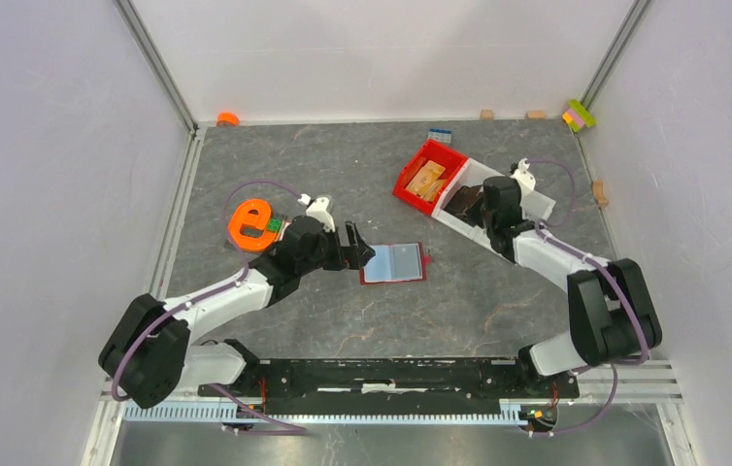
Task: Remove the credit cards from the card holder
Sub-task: Place the credit card in the storage box.
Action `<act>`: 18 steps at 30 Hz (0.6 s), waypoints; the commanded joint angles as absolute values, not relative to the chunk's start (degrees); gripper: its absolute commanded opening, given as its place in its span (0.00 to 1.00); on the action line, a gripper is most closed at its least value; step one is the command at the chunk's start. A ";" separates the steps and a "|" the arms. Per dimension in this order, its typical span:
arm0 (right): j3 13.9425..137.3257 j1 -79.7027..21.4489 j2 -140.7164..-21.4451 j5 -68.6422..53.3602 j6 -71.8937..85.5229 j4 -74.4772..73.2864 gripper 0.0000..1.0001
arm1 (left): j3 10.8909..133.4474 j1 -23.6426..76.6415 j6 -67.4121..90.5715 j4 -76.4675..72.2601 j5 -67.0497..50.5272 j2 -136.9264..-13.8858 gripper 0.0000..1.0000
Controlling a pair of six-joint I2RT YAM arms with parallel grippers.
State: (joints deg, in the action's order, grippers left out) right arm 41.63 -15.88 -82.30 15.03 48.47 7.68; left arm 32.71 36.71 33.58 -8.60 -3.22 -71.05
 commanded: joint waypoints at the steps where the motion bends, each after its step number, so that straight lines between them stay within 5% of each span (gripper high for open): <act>1: 45.44 -13.25 -86.90 15.09 53.45 9.47 0.00 | 35.15 36.67 35.20 -9.93 -5.11 -71.95 1.00; 12: 49.87 -10.19 -98.87 3.31 52.30 22.77 0.04 | 35.32 36.69 35.38 -10.20 -5.57 -73.35 1.00; 16: 51.05 -10.07 -98.62 1.88 49.02 21.76 0.25 | 35.42 36.65 35.36 -10.19 -5.80 -73.35 1.00; 18: 50.49 -10.12 -96.59 3.81 47.61 20.39 0.45 | 35.41 36.70 35.39 -10.24 -5.90 -73.30 1.00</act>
